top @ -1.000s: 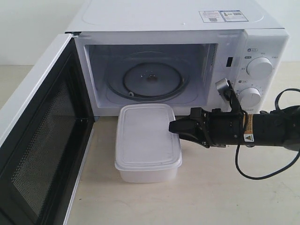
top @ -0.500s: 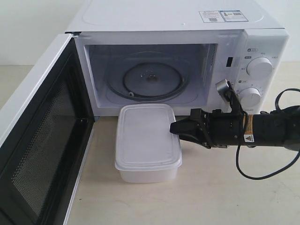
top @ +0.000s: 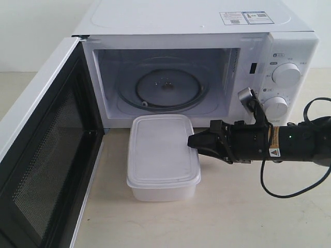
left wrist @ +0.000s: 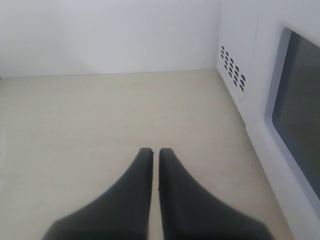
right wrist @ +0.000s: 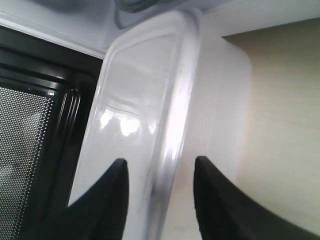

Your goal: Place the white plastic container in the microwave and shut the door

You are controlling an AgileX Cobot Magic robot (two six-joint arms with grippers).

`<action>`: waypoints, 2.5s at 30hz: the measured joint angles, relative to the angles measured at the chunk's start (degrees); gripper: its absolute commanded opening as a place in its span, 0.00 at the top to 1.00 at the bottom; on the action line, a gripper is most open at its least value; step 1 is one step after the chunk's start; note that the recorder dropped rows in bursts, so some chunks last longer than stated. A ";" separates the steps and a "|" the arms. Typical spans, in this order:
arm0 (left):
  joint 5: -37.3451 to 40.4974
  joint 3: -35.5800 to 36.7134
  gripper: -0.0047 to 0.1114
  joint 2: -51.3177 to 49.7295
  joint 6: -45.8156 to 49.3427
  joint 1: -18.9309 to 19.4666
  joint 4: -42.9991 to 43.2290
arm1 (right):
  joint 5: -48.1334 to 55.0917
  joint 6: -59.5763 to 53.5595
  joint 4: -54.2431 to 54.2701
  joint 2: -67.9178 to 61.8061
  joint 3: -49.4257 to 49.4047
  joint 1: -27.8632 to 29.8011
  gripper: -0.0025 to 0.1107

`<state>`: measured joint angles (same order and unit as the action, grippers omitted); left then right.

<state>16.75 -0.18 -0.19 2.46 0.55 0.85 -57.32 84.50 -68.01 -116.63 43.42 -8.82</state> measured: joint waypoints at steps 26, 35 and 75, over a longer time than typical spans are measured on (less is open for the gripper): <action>0.00 0.00 0.92 0.00 0.00 0.00 0.00 | -4.44 -2.88 2.42 -3.97 1.37 -1.61 0.98; 0.00 0.00 0.92 0.00 0.00 0.00 0.00 | -4.65 -3.00 1.63 -3.81 1.37 -1.61 0.98; 0.00 0.00 0.92 0.00 0.00 0.00 0.00 | -0.50 -4.93 13.58 18.67 -29.75 6.92 0.58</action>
<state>16.75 -0.18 -0.19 2.46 0.55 0.85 -57.82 79.57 -54.44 -97.96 13.67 -1.89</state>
